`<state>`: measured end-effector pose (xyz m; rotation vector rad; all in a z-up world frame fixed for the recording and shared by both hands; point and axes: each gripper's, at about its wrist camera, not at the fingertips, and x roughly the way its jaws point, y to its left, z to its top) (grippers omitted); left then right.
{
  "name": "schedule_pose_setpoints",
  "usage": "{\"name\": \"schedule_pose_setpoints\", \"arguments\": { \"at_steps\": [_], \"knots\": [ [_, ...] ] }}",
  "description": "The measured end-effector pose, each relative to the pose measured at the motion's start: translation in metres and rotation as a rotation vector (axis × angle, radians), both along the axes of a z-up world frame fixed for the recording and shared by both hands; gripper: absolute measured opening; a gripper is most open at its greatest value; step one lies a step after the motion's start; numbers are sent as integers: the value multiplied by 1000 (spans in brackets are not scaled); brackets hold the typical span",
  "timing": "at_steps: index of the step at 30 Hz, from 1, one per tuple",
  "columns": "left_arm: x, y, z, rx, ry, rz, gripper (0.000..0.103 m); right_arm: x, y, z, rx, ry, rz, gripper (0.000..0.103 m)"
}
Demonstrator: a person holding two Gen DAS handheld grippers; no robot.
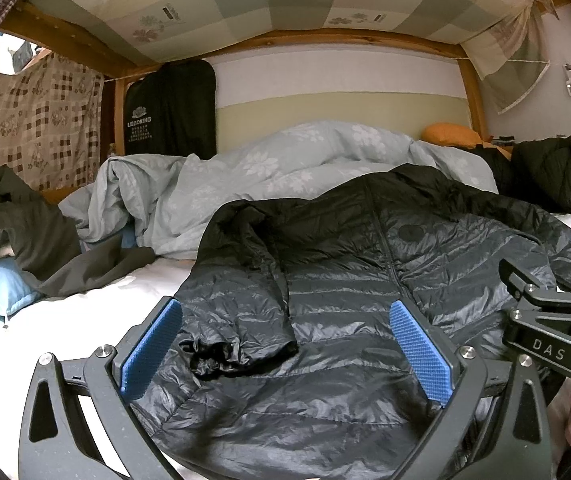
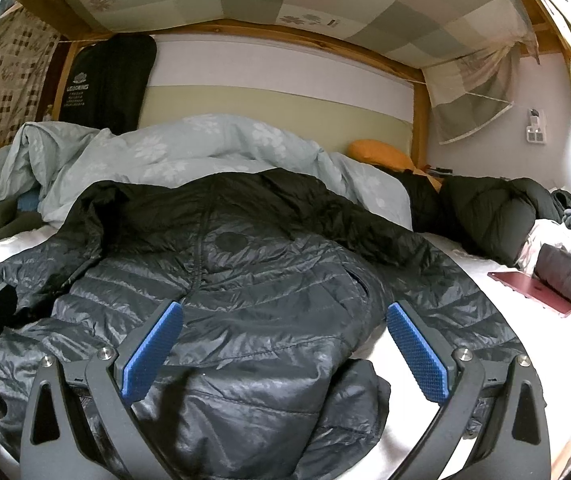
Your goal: Fold large clothes
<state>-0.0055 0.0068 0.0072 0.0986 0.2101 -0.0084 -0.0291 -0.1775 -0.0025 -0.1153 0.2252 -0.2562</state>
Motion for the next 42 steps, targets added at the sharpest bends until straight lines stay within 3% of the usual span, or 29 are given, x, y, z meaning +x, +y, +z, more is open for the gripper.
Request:
{"name": "schedule_pose_setpoints", "arguments": {
  "at_steps": [16, 25, 30, 34, 39, 42],
  "knots": [
    [10, 2, -6, -13, 29, -12, 103, 6, -2, 0, 24, 32, 30, 103],
    [9, 26, 9, -101, 13, -6, 103, 1, -23, 9, 127, 20, 26, 102],
    [-2, 44, 32, -122, -44, 12, 103, -3, -31, 31, 110, 26, 31, 102],
    [-9, 58, 48, -161, -35, 8, 103, -14, -36, 55, 107, 26, 60, 102],
    [-15, 62, 58, -100, -34, 30, 103, -18, -42, 80, 113, 65, 132, 102],
    [-16, 67, 61, -106, -12, 24, 103, -18, -46, 87, 124, 100, 178, 102]
  ]
}}
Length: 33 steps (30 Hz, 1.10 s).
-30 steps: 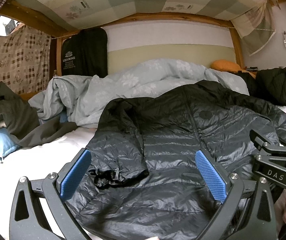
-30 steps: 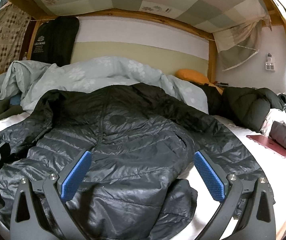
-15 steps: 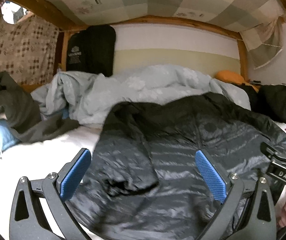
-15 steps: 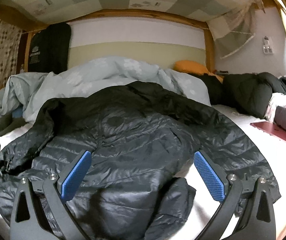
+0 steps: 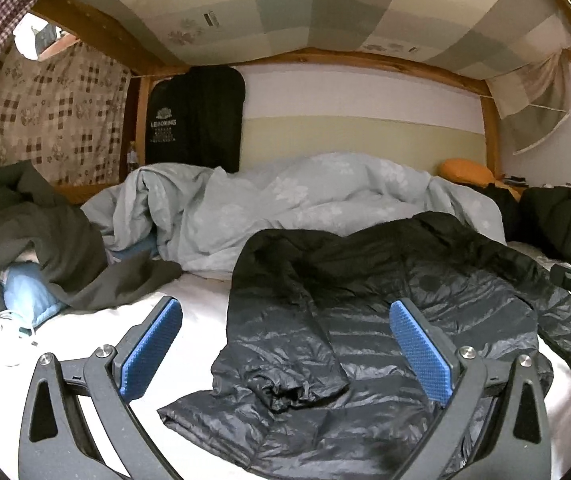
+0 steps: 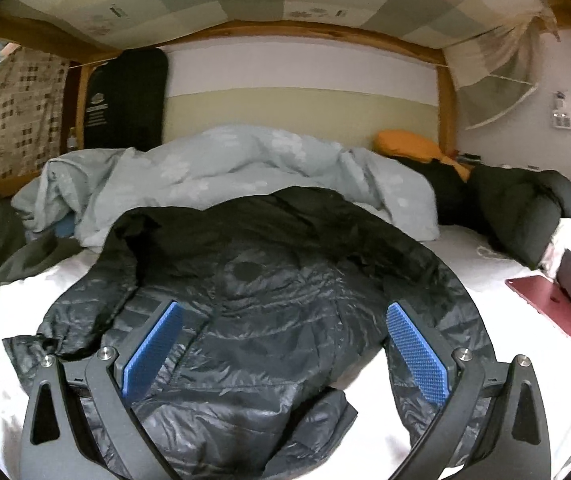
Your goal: Fold large clothes
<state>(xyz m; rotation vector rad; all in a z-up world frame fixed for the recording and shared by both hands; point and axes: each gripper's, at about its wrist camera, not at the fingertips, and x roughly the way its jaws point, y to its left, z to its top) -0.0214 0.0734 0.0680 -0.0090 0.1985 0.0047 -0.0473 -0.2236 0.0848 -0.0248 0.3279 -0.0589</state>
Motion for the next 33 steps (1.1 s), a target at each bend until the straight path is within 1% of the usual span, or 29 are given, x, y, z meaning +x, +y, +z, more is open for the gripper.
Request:
{"name": "schedule_pose_setpoints", "arguments": {
  "at_steps": [2, 4, 6, 8, 11, 12, 16, 21, 22, 25, 28, 29, 30, 31, 33],
  "knots": [
    [2, 2, -1, 5, 25, -4, 103, 0, -4, 0, -13, 44, 28, 102],
    [6, 2, -2, 22, 57, 5, 103, -3, -9, -3, -31, 58, 40, 102],
    [11, 2, -6, 34, 91, 10, 103, -5, -16, -8, -32, 66, 20, 102],
    [19, 4, -10, 30, 137, 10, 103, -3, -29, -11, 29, 85, -17, 102],
    [30, 9, -22, -28, 212, -12, 103, 4, -51, -20, 152, 130, -27, 102],
    [33, 10, -26, -44, 229, -18, 103, 7, -56, -24, 165, 145, -33, 102],
    [45, 10, -43, -68, 300, -32, 103, 18, -69, -41, 137, 202, -103, 102],
    [56, 2, -59, -32, 368, -20, 103, 27, -71, -57, 119, 270, -89, 102],
    [57, 1, -61, -27, 383, -19, 103, 30, -70, -62, 117, 296, -77, 102],
    [60, -2, -66, -28, 431, -27, 103, 34, -72, -78, 156, 363, -56, 102],
    [61, -5, -70, -20, 448, -30, 103, 41, -74, -96, 181, 414, -61, 102],
    [62, -6, -71, -9, 450, -24, 103, 46, -75, -102, 182, 425, -64, 99],
    [62, -7, -72, 4, 451, -16, 103, 49, -75, -104, 181, 431, -61, 92],
    [64, -7, -73, 16, 452, -7, 103, 54, -75, -108, 183, 438, -55, 88],
    [66, -7, -75, 27, 455, 9, 103, 66, -74, -115, 204, 464, -24, 79]
  ]
}}
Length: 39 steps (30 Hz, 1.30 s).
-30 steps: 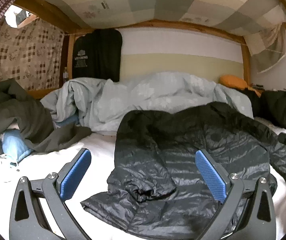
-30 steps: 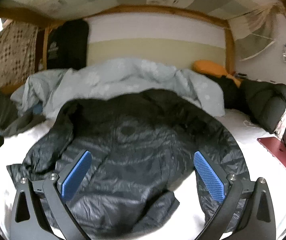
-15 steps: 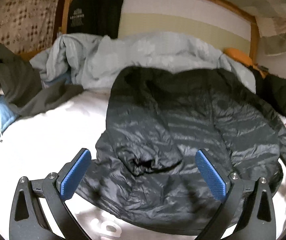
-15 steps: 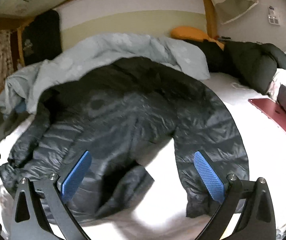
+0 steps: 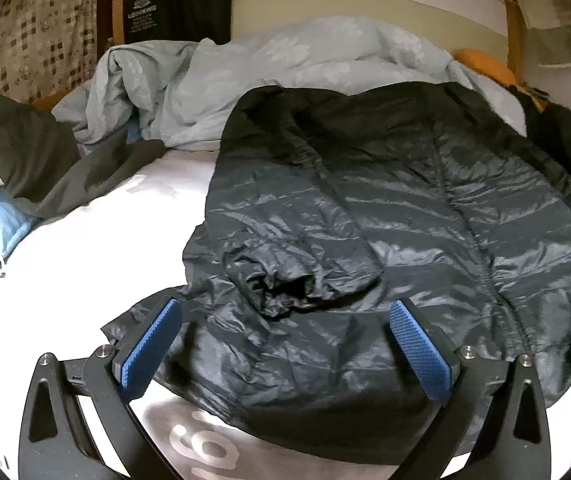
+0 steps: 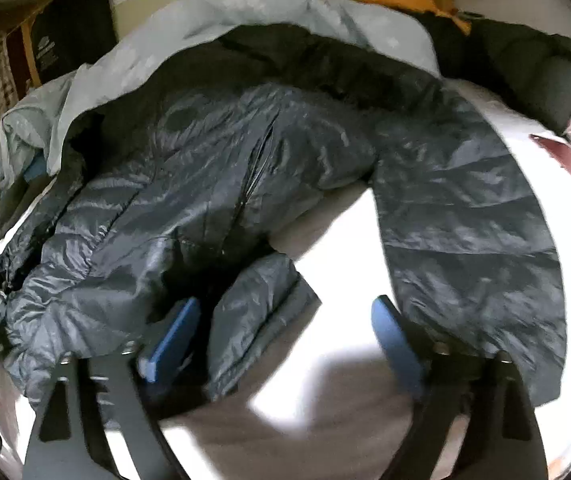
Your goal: Fold large clothes
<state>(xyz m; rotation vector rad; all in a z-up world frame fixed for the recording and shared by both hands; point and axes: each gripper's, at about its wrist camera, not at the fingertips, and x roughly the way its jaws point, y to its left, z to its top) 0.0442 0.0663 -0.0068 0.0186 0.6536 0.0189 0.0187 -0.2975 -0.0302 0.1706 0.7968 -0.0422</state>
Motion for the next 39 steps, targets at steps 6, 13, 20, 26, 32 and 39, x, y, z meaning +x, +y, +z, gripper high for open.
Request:
{"name": "schedule_pose_setpoints", "arguments": {
  "at_steps": [6, 13, 20, 26, 32, 39],
  "knots": [
    [9, 7, -3, -3, 18, 26, 103, 10, 18, -3, 4, 10, 69, 49],
    [6, 22, 4, 5, -4, 68, 103, -15, 18, 34, -130, -124, -74, 5],
    [6, 40, 14, -35, -9, 93, 103, -53, -57, 66, -100, -157, -408, 5],
    [33, 50, -7, -249, 177, -34, 103, -55, -64, 64, -46, -144, -363, 5],
    [52, 44, -22, -295, 217, -74, 47, -53, -55, 64, -24, -159, -303, 5],
    [38, 85, 19, -68, -16, 200, 13, -51, -68, 61, 51, -158, -302, 5]
  ]
}}
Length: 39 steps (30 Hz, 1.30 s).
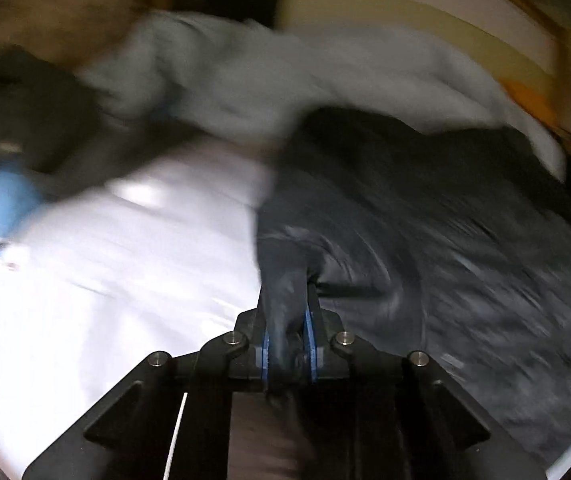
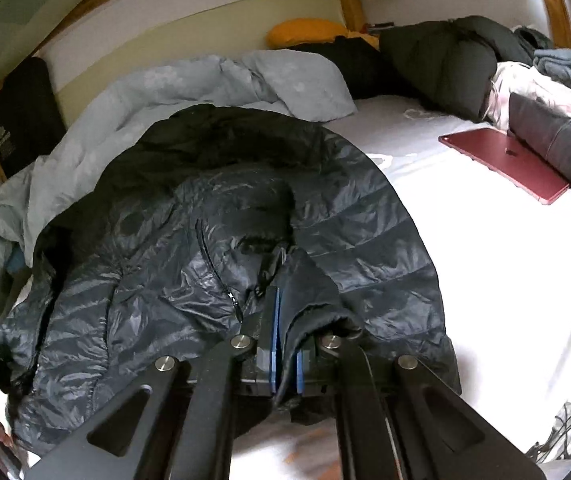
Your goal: Fold large clothes
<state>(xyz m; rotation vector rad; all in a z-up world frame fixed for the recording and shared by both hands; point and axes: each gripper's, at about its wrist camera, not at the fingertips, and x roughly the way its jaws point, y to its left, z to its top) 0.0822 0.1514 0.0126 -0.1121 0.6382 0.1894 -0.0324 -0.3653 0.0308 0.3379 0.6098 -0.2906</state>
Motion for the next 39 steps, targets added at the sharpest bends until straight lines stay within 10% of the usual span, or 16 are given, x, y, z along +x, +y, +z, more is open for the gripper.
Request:
{"name": "schedule_pose_setpoints", "arguments": {
  "at_steps": [4, 8, 13, 18, 22, 27, 29, 34, 39],
  "knots": [
    [-10, 64, 9, 31, -12, 307, 13, -2, 2, 0, -7, -1, 8, 6],
    [-15, 102, -3, -100, 50, 368, 15, -3, 7, 2, -25, -6, 20, 12],
    [-27, 47, 12, -93, 12, 91, 77, -3, 9, 5, -18, -8, 22, 21],
    [-49, -48, 29, 43, -26, -279, 85, -4, 10, 6, -17, -16, 25, 35],
    [-33, -85, -6, 129, 173, -327, 87, -5, 12, 5, -27, -13, 31, 53],
    [-20, -90, -47, 110, 314, -312, 71, -5, 15, 6, -53, -10, 31, 56],
    [-18, -84, -42, 130, 286, -291, 33, -6, 13, 8, -40, -24, 30, 59],
    [-11, -46, -41, 359, 236, -28, 1, -9, 4, 11, 18, -58, 19, 63],
    [-12, -5, -35, 16, 238, -118, 5, -10, -5, 12, 108, -69, 34, 65]
  ]
}}
